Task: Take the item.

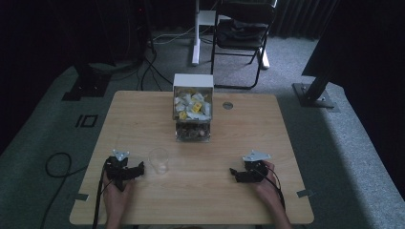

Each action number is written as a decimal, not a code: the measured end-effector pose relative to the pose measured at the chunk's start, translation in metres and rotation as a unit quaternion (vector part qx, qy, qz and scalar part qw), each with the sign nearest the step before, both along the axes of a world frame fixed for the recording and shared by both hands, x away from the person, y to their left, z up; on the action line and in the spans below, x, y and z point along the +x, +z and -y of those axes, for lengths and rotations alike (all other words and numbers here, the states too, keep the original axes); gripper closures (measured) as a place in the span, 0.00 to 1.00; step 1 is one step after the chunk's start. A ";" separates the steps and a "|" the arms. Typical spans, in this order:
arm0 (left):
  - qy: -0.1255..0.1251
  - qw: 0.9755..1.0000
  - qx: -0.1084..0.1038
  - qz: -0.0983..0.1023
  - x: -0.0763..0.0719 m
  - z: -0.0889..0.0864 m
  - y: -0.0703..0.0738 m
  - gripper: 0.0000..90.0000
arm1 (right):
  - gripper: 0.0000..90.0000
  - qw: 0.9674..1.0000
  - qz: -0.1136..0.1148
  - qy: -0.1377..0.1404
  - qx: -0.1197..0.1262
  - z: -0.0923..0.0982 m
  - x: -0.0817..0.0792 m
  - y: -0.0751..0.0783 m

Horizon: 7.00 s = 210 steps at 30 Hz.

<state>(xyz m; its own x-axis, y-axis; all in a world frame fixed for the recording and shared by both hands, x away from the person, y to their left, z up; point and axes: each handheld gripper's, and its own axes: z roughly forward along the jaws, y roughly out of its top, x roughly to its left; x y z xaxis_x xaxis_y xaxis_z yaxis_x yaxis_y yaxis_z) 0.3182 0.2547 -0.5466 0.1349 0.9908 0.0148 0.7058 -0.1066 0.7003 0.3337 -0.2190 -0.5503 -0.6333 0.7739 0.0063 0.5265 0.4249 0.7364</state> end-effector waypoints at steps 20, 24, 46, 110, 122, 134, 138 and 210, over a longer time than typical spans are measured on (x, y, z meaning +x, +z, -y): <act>0.000 1.000 -0.001 0.000 0.000 0.000 0.000 0.10 | 0.37 1.000 0.002 -0.003 -0.004 -0.007 -0.003 0.004; 0.000 1.000 -0.001 0.000 0.000 0.000 0.000 0.10 | 0.41 1.000 0.017 0.009 -0.007 -0.018 -0.007 0.009; 0.000 1.000 0.000 0.000 0.000 0.000 0.000 0.10 | 0.42 0.998 0.049 0.025 0.019 -0.044 -0.008 0.038; 0.001 1.000 -0.001 0.001 0.000 0.000 0.000 0.10 | 0.50 0.992 0.080 0.076 0.061 -0.125 0.042 0.063; 0.000 1.000 -0.001 0.000 0.000 0.000 0.000 0.10 | 0.51 0.992 0.087 0.082 0.051 -0.139 0.053 0.060; -0.002 1.000 -0.001 0.001 0.000 0.000 0.000 0.10 | 0.52 0.993 0.070 0.089 0.029 -0.144 0.069 0.055; -0.003 1.000 -0.001 0.000 0.000 0.000 0.000 0.10 | 0.54 0.993 0.071 0.094 0.027 -0.142 0.069 0.056; -0.004 1.000 -0.001 0.002 0.000 0.001 0.000 0.10 | 1.00 0.989 0.097 0.098 0.053 -0.142 0.062 0.080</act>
